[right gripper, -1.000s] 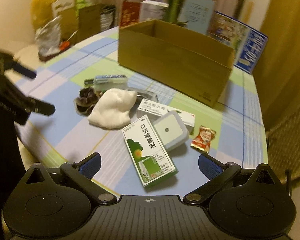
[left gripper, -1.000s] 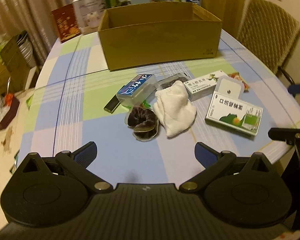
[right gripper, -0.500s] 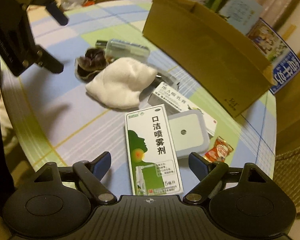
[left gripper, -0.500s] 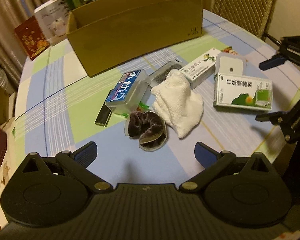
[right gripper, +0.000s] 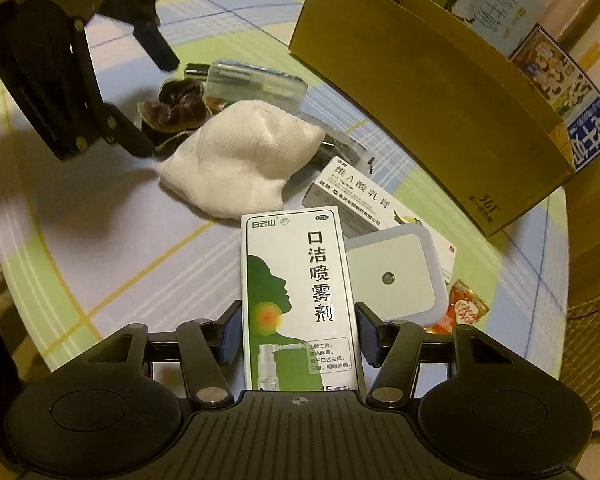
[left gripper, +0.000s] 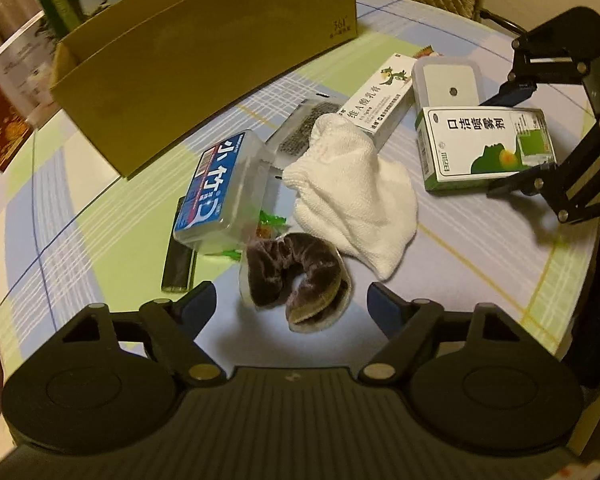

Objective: Organize objects
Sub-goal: 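Grasp the brown scrunchie with left tool while right tool grasps the green-white spray box, then carry scrunchie and spray box into the cardboard box and open both tools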

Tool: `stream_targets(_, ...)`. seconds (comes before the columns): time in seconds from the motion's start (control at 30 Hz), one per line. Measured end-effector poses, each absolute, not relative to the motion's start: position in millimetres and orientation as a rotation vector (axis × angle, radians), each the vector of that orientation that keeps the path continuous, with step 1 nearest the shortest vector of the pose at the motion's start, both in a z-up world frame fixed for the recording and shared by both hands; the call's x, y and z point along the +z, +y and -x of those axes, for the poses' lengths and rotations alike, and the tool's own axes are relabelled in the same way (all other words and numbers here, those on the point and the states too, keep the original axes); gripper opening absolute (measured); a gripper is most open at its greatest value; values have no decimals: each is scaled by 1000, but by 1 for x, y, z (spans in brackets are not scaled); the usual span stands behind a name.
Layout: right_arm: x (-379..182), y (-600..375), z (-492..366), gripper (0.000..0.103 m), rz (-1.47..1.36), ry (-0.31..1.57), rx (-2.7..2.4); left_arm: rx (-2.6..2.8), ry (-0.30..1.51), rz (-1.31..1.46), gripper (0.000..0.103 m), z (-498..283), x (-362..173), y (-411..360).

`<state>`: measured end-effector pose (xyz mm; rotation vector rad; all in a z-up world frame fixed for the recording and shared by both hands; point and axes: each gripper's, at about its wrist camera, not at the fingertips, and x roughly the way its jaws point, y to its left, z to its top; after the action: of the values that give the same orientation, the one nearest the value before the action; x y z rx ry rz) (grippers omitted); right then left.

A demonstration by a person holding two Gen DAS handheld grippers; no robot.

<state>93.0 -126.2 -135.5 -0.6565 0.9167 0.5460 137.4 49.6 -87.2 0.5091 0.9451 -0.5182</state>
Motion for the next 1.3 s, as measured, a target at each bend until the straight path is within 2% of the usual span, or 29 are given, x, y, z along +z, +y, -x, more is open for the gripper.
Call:
stream_targets(0.07, -135, -125, -95, 54, 632, 925, 547, -536, 952, -513, 78, -143, -91, 50)
stream_targets(0.2, -134, -125, -94, 54, 582, 934, 536, -562, 982, -505, 65, -154, -98, 51)
stream_targets(0.27, -132, -125, -93, 54, 550, 939, 526, -578, 995, -487, 55, -157, -100, 52)
stream_targets(0.33, -129, -126, -94, 53, 515, 945, 514, -563, 1011, -463, 35, -158, -98, 52)
stream_targets(0.43, -123, -129, -95, 53, 457, 950, 495, -523, 1020, -436, 22, -156, -95, 52)
stream_targets(0.93, -63, -149, -104, 53, 225, 915, 446, -349, 967, -261, 19, -142, -38, 52)
stream_targets(1.3, 18, -169, -197, 53, 98, 803, 386, -300, 818, -218, 19, -211, 47, 37)
